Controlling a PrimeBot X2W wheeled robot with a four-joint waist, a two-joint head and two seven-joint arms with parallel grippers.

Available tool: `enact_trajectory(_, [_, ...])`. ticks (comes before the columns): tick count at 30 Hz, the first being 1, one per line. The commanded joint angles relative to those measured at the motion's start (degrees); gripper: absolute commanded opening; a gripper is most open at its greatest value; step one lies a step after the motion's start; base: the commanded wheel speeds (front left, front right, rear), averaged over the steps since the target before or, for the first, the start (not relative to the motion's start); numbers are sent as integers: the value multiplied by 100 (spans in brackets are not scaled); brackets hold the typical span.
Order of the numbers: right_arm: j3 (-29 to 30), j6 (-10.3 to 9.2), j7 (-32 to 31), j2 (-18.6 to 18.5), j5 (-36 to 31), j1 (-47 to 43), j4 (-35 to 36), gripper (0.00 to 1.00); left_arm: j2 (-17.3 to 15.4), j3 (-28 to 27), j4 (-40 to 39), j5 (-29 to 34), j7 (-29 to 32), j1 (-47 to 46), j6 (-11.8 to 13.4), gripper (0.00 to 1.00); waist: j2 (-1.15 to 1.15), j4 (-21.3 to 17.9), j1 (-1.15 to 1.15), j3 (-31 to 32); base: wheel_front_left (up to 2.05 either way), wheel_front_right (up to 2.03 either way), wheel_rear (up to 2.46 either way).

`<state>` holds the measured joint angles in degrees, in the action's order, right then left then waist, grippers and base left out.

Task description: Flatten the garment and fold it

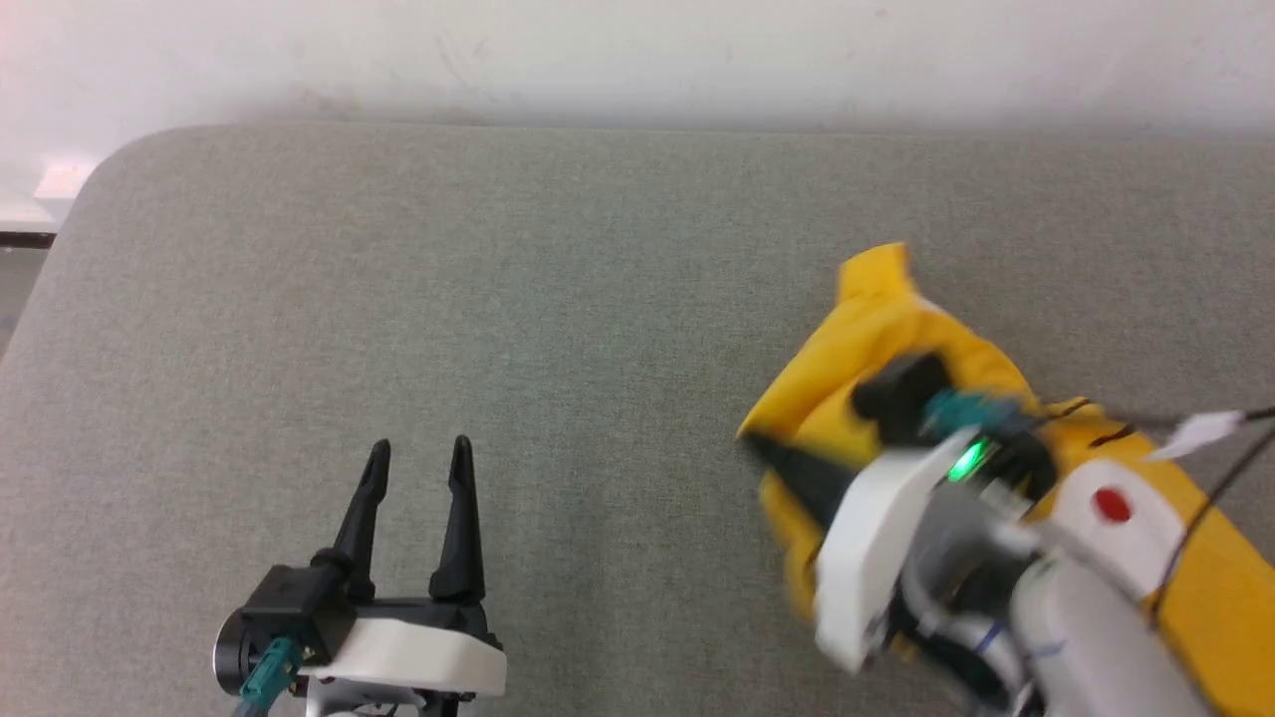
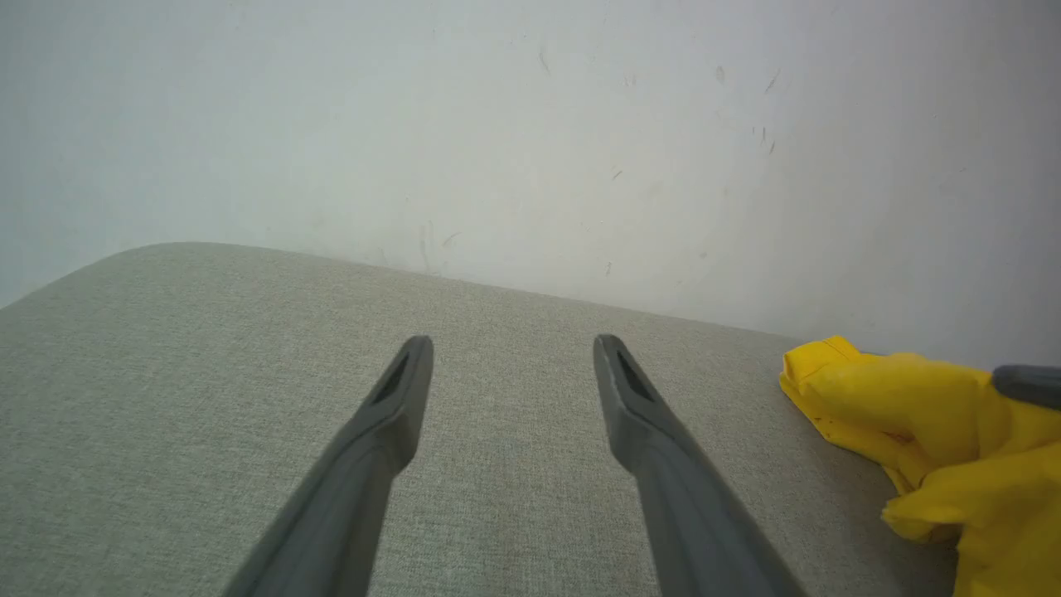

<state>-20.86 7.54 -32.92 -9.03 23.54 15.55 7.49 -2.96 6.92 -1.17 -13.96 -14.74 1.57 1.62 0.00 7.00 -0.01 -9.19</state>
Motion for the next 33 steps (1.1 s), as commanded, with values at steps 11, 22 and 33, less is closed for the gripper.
enact_trajectory(11, [-1274, -5, -78, -184, 552, -941, -301, 100, 8, -68, 69, 54, -26, 149, -116, 100, 0, 372, 1, 73, 0, 0, 0])
enact_trajectory(22, [368, -5, 965, -233, 40, -54, -255, 100, 8, -17, 61, 21, -26, 174, -75, 100, 0, 304, 1, 67, 0, 0, 0])
enact_trajectory(33, [2108, -5, 555, -1171, -809, -487, -1221, 100, 8, 97, -5, 7, -26, -55, -32, 100, 0, 364, 1, -368, 0, 0, 0])
